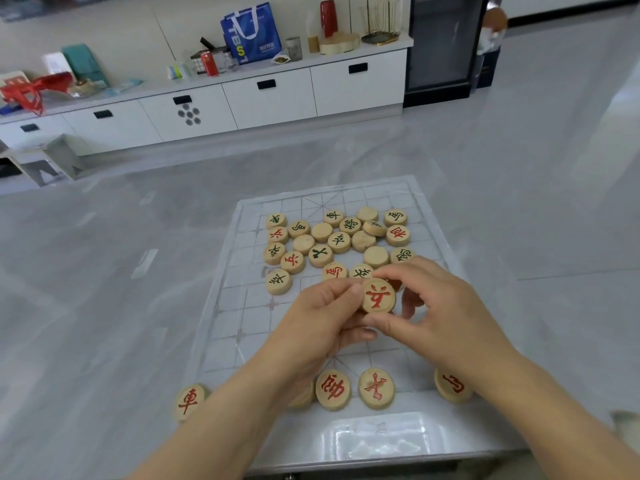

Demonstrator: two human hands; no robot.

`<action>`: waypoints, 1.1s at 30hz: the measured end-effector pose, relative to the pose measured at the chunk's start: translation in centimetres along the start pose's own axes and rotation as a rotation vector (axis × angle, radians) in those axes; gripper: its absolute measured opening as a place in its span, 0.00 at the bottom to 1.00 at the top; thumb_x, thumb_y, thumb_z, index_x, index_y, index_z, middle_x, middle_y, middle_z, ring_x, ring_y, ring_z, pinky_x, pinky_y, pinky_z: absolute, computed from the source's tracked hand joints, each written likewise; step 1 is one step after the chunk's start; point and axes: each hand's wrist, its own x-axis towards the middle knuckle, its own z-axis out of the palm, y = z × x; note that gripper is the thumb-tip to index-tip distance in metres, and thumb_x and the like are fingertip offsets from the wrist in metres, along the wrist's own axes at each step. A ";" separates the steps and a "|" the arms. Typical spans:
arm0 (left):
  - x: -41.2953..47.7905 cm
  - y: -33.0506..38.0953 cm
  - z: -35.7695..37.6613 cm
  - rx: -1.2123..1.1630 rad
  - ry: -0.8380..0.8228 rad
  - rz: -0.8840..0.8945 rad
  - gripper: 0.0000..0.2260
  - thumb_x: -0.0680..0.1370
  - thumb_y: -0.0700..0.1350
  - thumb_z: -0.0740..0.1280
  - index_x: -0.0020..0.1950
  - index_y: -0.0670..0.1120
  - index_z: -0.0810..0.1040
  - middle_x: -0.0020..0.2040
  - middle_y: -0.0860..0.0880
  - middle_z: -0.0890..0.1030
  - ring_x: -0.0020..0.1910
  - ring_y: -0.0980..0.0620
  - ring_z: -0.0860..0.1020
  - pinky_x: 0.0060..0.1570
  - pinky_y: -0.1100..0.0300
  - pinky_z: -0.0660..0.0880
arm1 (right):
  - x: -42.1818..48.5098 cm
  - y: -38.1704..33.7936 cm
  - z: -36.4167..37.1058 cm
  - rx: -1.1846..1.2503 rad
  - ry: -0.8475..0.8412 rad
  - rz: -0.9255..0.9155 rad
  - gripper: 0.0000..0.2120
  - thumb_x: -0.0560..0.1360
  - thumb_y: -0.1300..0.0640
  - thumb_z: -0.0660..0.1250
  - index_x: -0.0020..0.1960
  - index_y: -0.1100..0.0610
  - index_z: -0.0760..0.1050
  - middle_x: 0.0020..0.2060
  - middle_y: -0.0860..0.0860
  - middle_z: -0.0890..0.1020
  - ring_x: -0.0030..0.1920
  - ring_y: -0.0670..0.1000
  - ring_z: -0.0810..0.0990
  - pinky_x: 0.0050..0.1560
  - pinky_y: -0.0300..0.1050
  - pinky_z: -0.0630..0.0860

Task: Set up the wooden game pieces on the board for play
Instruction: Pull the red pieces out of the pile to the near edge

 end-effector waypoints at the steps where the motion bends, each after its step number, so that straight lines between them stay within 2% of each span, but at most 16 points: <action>1: -0.1 -0.1 0.1 0.066 0.010 0.015 0.08 0.78 0.42 0.64 0.56 0.42 0.79 0.47 0.43 0.83 0.42 0.51 0.80 0.44 0.61 0.79 | -0.1 0.0 0.1 -0.016 0.003 -0.010 0.21 0.63 0.36 0.65 0.53 0.42 0.74 0.44 0.38 0.74 0.37 0.46 0.75 0.37 0.42 0.76; 3: -0.4 -0.2 0.0 0.183 0.010 0.042 0.10 0.76 0.42 0.67 0.57 0.43 0.78 0.47 0.44 0.82 0.44 0.51 0.80 0.48 0.58 0.79 | -0.2 -0.1 0.1 -0.052 -0.008 -0.030 0.20 0.63 0.35 0.65 0.51 0.41 0.70 0.43 0.38 0.74 0.38 0.47 0.75 0.35 0.40 0.74; 6: -1.0 0.1 -0.3 0.328 -0.006 0.059 0.11 0.78 0.38 0.64 0.59 0.46 0.78 0.48 0.44 0.81 0.41 0.56 0.77 0.43 0.63 0.76 | -0.4 0.0 -0.2 -0.085 -0.124 -0.077 0.22 0.64 0.33 0.63 0.56 0.39 0.68 0.44 0.36 0.74 0.42 0.43 0.74 0.37 0.35 0.72; 9: -1.5 0.3 -0.8 0.531 0.014 0.059 0.11 0.79 0.40 0.63 0.60 0.49 0.77 0.46 0.45 0.81 0.37 0.61 0.76 0.39 0.68 0.72 | -0.5 0.0 -0.3 -0.097 -0.235 -0.134 0.24 0.67 0.37 0.60 0.62 0.38 0.66 0.43 0.36 0.74 0.43 0.41 0.73 0.36 0.35 0.73; 11: -1.5 -0.1 -1.1 0.535 0.048 0.034 0.12 0.78 0.41 0.65 0.60 0.49 0.74 0.44 0.47 0.81 0.37 0.61 0.77 0.40 0.67 0.73 | -0.6 0.0 -0.4 -0.093 -0.252 -0.139 0.22 0.67 0.38 0.60 0.61 0.37 0.67 0.42 0.38 0.76 0.41 0.43 0.73 0.36 0.38 0.75; 14: -1.5 -0.8 -1.5 0.554 0.063 0.024 0.10 0.77 0.42 0.67 0.57 0.50 0.74 0.40 0.50 0.80 0.37 0.57 0.77 0.42 0.61 0.75 | -0.6 -0.4 -0.3 -0.102 -0.285 -0.136 0.21 0.66 0.39 0.61 0.58 0.40 0.72 0.42 0.39 0.77 0.41 0.40 0.72 0.38 0.36 0.72; 17: -1.3 -1.0 -1.1 0.554 0.102 0.064 0.12 0.76 0.43 0.68 0.59 0.50 0.74 0.43 0.49 0.82 0.40 0.52 0.80 0.46 0.57 0.77 | -0.6 0.0 0.1 -0.223 -0.173 -0.152 0.16 0.65 0.40 0.63 0.49 0.46 0.77 0.39 0.40 0.77 0.39 0.40 0.72 0.43 0.42 0.71; 20: -1.3 -0.7 -1.0 0.505 0.160 0.113 0.13 0.76 0.44 0.68 0.58 0.54 0.73 0.49 0.52 0.82 0.46 0.51 0.80 0.47 0.61 0.77 | 0.2 1.8 -1.9 -0.255 0.056 0.068 0.15 0.65 0.41 0.67 0.47 0.48 0.77 0.38 0.42 0.74 0.38 0.40 0.70 0.45 0.47 0.69; 23: -1.2 -0.5 -2.5 0.549 0.197 0.163 0.10 0.77 0.48 0.66 0.57 0.57 0.75 0.52 0.53 0.82 0.49 0.57 0.80 0.49 0.61 0.76 | 0.7 4.0 -5.1 -0.275 0.193 0.338 0.10 0.66 0.48 0.72 0.45 0.48 0.77 0.35 0.45 0.73 0.37 0.45 0.71 0.42 0.47 0.68; 26: -0.9 -0.3 -4.7 0.585 0.253 0.148 0.07 0.77 0.49 0.66 0.53 0.59 0.75 0.51 0.52 0.82 0.51 0.55 0.79 0.52 0.59 0.76 | 0.6 4.8 -5.5 -0.309 0.158 0.461 0.07 0.68 0.49 0.72 0.42 0.48 0.76 0.32 0.46 0.76 0.36 0.50 0.74 0.40 0.46 0.69; 29: -0.4 0.0 -7.7 0.652 0.364 0.141 0.06 0.76 0.49 0.67 0.51 0.59 0.76 0.51 0.53 0.81 0.52 0.53 0.78 0.54 0.53 0.75 | 0.5 5.1 -4.7 -0.349 0.080 0.538 0.07 0.68 0.46 0.70 0.43 0.46 0.76 0.31 0.44 0.76 0.39 0.51 0.76 0.44 0.49 0.73; 31: 0.1 0.1 -9.6 0.695 0.442 0.143 0.06 0.76 0.48 0.68 0.51 0.56 0.77 0.51 0.52 0.81 0.52 0.51 0.78 0.54 0.50 0.75 | 0.7 5.2 -4.7 -0.351 0.079 0.558 0.07 0.68 0.45 0.70 0.44 0.45 0.75 0.31 0.43 0.76 0.39 0.50 0.77 0.45 0.49 0.74; 33: 0.6 0.1 -11.3 0.775 0.518 0.152 0.08 0.77 0.45 0.66 0.56 0.51 0.77 0.51 0.51 0.80 0.52 0.50 0.77 0.53 0.53 0.73 | 0.7 5.2 -4.5 -0.336 0.071 0.557 0.08 0.68 0.44 0.70 0.44 0.44 0.75 0.32 0.42 0.76 0.39 0.49 0.76 0.45 0.48 0.74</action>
